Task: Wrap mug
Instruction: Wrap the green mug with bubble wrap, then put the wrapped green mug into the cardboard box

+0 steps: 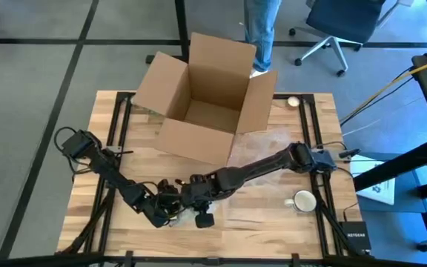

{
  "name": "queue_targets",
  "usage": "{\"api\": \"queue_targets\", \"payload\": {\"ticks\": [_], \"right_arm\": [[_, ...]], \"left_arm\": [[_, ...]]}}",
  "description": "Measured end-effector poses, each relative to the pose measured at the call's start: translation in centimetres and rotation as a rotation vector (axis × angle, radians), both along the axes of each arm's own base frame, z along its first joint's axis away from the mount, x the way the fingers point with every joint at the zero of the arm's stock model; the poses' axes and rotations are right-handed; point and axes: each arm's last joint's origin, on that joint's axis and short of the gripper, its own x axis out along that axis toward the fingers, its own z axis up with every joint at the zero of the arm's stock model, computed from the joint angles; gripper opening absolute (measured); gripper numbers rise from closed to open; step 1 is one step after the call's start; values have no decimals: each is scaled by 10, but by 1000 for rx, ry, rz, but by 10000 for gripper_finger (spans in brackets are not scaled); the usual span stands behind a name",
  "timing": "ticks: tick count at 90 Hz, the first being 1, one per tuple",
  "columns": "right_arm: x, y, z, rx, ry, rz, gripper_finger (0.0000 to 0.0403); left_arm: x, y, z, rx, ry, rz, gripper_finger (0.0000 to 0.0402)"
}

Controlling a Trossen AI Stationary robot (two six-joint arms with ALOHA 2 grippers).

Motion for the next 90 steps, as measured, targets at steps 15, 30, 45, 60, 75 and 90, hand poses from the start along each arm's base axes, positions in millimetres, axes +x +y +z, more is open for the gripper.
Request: {"api": "queue_targets", "payload": {"ticks": [15,30,45,60,75,90], "right_arm": [[-12,5,10,-11,99,17,46],[-28,16,8,-37,220,34,137],[-42,30,5,-71,299,26,213],[-48,48,-7,-90,285,0,250],[-42,64,-37,-38,159,-47,256],[-31,63,-53,-88,-22,-139,245]], "left_arm": [[0,0,0,0,1,0,76],[0,0,0,2,2,-1,76],[0,0,0,1,2,0,76],[1,-1,1,-18,-15,5,76],[3,-3,3,-10,-36,-22,76],[3,-2,2,-9,-32,-15,76]]}}
